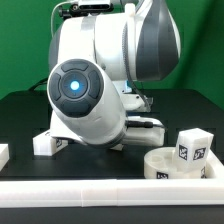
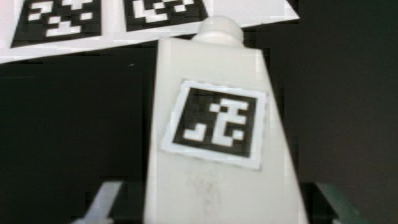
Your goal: Assemble stool
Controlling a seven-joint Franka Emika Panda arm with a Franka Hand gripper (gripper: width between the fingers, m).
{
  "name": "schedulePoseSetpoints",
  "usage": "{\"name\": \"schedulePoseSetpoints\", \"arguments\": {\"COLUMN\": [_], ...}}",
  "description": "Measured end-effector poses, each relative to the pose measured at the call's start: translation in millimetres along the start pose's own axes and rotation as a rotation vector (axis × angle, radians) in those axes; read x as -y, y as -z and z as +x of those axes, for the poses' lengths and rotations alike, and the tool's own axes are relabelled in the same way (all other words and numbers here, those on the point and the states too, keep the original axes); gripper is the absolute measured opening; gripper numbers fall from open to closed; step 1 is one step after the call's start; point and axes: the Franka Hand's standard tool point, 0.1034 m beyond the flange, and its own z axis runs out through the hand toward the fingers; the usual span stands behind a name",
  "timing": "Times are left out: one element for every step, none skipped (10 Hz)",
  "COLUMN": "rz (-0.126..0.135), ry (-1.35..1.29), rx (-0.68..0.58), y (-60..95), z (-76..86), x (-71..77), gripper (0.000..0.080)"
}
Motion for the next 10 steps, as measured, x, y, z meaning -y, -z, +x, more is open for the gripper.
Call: {"name": "schedulePoseSetpoints", "arguments": {"rz": [-0.001,-0.005,-0.011,-0.018,-0.021,-0.019,-0.025,-0.025,-0.021,-0.014], "ry": [0.006,0.012,0.019,-0.013,-0.031,-0.041,-0.008,-0.007,-0.005,0.001], "rx": [-0.001,-0.009,-0.023,-0.033,-0.053,-0.057,-0.072,-0.078,-0.115,-0.193], "y": [7.8,19.3,30.7,42.2,51.8,54.2,54.9,55.4,58.4,63.3], "z": [-6.0,-15.7,-25.2,-37.7,-46.7,-49.9,-46.6,-45.7,-41.2,-36.6], "x": [1.5,6.6,13.9,23.1,29.5,29.0,28.2,29.1,31.1,33.9], "gripper": [0.0327,0.0327,0.0327,0.0327,0.0328,0.0328,0.0328,0.0328,0.0328,0.0328]}}
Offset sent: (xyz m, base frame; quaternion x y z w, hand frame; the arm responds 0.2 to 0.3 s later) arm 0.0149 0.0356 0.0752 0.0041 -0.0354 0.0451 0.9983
